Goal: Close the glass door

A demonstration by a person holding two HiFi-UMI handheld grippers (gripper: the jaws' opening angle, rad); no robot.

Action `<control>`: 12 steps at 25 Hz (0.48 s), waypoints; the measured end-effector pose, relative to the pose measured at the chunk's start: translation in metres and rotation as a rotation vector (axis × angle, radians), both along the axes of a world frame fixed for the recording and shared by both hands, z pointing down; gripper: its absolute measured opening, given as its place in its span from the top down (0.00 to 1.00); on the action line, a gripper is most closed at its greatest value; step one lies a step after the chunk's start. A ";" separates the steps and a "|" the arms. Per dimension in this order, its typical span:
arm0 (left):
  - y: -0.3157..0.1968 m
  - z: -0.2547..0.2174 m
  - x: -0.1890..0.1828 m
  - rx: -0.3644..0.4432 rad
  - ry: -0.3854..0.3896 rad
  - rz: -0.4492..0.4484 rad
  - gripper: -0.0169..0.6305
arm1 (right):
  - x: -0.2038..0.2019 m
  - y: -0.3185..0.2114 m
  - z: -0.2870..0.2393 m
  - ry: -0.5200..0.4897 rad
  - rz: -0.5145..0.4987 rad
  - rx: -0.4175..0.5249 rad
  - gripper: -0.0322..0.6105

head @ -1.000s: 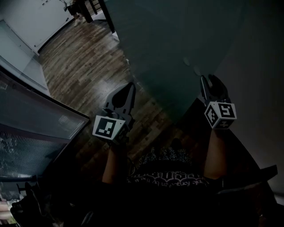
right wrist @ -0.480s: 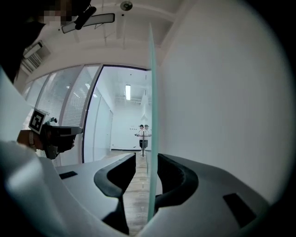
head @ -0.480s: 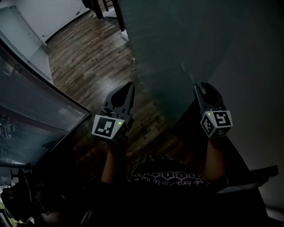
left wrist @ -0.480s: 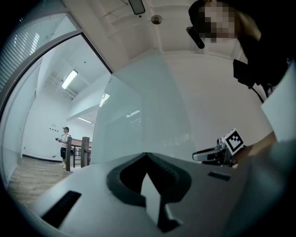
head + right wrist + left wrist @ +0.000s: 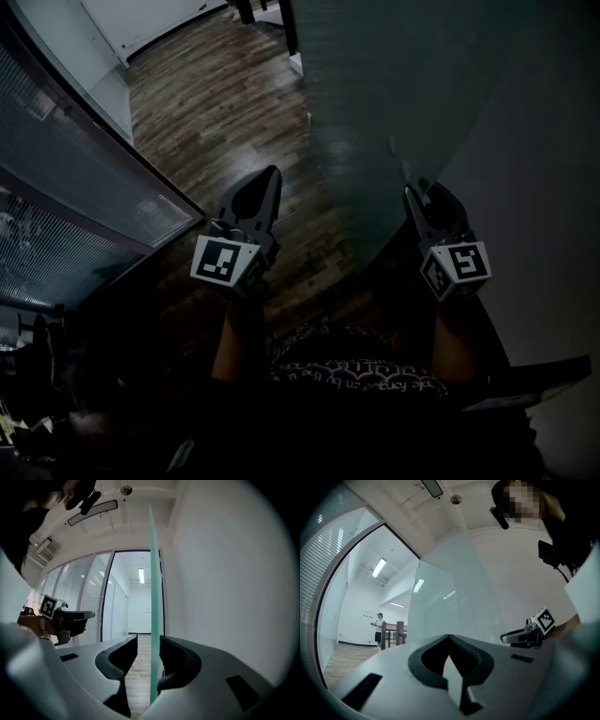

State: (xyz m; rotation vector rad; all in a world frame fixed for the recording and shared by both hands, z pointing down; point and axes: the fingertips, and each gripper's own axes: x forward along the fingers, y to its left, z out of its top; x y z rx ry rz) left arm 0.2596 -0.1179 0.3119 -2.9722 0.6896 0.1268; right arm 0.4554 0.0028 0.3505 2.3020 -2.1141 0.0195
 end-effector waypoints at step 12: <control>0.021 0.012 -0.048 -0.010 -0.023 -0.185 0.97 | -0.044 -0.014 0.003 0.015 -0.246 0.004 0.74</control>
